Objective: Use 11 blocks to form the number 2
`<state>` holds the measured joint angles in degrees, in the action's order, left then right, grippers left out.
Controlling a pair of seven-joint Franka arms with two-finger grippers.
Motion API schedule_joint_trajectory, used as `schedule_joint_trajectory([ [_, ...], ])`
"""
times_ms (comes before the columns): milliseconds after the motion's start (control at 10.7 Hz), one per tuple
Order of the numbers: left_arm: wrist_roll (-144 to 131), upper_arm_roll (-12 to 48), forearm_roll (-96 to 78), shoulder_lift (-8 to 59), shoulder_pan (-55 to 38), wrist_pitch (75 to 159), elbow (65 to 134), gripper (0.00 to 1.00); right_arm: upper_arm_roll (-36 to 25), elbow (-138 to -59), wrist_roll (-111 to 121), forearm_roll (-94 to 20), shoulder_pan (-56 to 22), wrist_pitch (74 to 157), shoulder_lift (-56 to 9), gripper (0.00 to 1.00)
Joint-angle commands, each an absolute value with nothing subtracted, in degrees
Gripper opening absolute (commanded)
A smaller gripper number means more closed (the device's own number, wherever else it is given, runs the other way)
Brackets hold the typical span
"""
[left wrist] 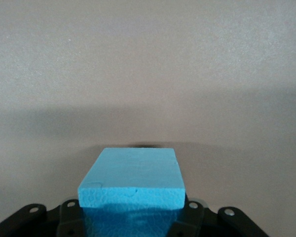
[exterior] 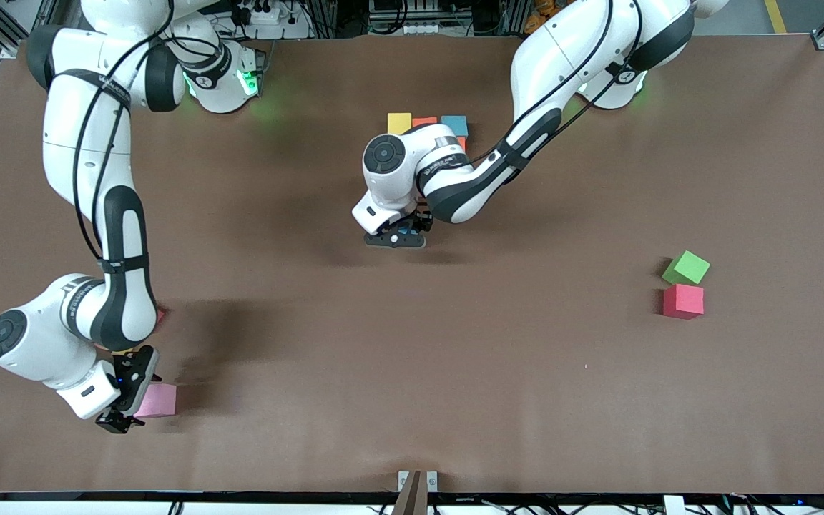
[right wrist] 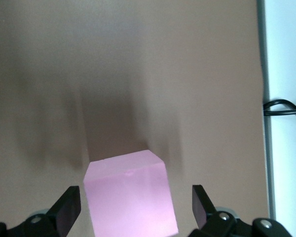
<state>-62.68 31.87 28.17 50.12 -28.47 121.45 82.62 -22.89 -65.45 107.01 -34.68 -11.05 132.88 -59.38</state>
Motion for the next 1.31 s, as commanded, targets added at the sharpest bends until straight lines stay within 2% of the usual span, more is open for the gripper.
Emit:
schedule_joint_trajectory([
  [0, -62.23, 31.55, 29.36, 50.89, -29.09, 121.46, 81.65, 0.04, -20.83, -63.02, 108.54, -34.37, -9.58, 133.68, -61.61, 1.0],
  [375, -62.31, 31.55, 29.36, 51.33, -29.18, 122.17, 81.65, 0.04, -19.95, -63.02, 108.54, -34.28, -8.7, 134.91, -61.7, 1.0],
  [469, -62.4, 31.55, 29.09, 51.5, -29.35, 122.17, 81.65, 0.04, -19.95, -63.02, 108.54, -34.28, -8.53, 135.09, -61.7, 0.93],
  [751, -63.01, 31.55, 28.74, 52.12, -29.36, 123.83, 81.65, 0.04, -19.95, -63.02, 108.37, -34.36, -8.53, 134.91, -61.7, 0.36],
  [938, -63.11, 31.55, 28.74, 52.29, -29.36, 123.84, 81.65, 0.04, -19.86, -63.02, 107.15, -34.45, -9.22, 132.99, -61.18, 0.21],
  [1220, -63.19, 31.55, 28.65, 52.82, -29.44, 123.84, 81.65, 0.06, -20.56, -63.02, 98.89, -34.1, -11.76, 126.14, -59.16, 0.21],
])
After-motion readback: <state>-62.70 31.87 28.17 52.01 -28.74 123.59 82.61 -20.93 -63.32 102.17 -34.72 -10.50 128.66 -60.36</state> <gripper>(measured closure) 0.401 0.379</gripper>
